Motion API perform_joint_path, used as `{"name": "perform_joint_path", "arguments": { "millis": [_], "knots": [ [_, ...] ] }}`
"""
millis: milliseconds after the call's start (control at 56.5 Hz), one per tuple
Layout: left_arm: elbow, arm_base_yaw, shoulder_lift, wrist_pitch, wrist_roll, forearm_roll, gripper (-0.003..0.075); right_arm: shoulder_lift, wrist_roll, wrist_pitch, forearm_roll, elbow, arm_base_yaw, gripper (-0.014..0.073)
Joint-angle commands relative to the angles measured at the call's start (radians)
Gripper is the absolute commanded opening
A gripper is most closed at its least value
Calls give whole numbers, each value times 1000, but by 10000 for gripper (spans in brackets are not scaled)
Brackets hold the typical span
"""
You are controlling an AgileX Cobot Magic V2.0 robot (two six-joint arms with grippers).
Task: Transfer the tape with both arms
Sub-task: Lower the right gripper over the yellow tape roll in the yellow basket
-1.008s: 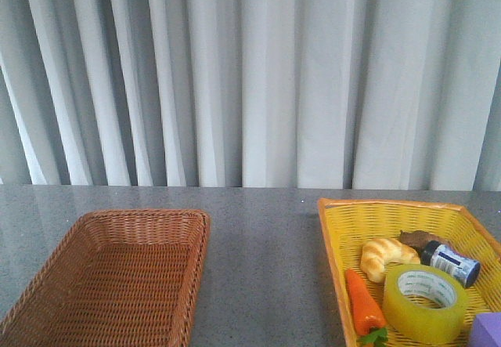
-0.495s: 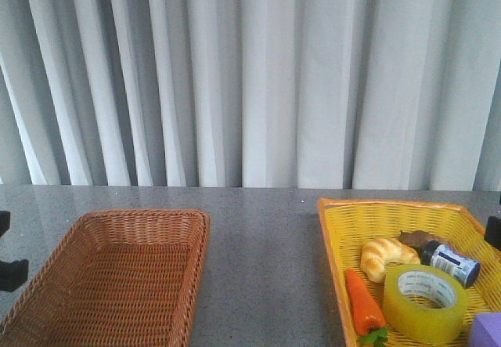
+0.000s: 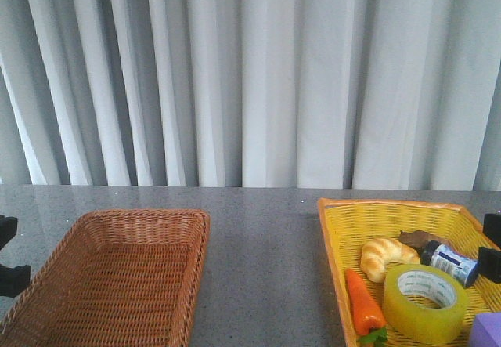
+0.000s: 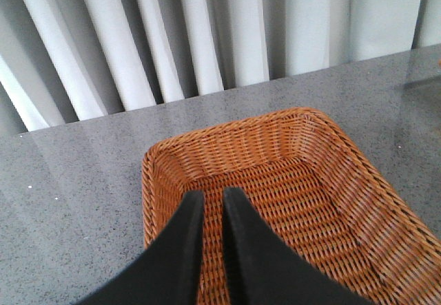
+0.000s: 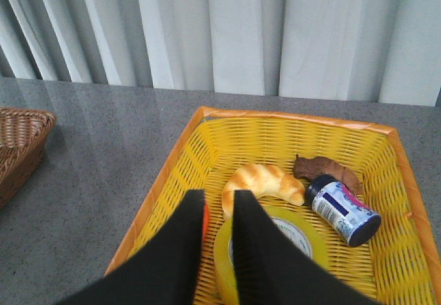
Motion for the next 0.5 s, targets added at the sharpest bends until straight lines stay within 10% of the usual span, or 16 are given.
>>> {"name": "perform_joint_path", "arguments": {
  "millis": [0, 248, 478],
  "knots": [
    [-35, -5, -10, -67, -7, -17, 181, -7, -12, -55, 1, -35, 2, 275],
    [-35, -5, -10, -63, -7, -17, 500, -7, -10, -40, 4, -35, 2, 574],
    [-35, -5, -10, -60, -7, -17, 573, -7, 5, -62, 57, -38, 2, 583]
  ]
}}
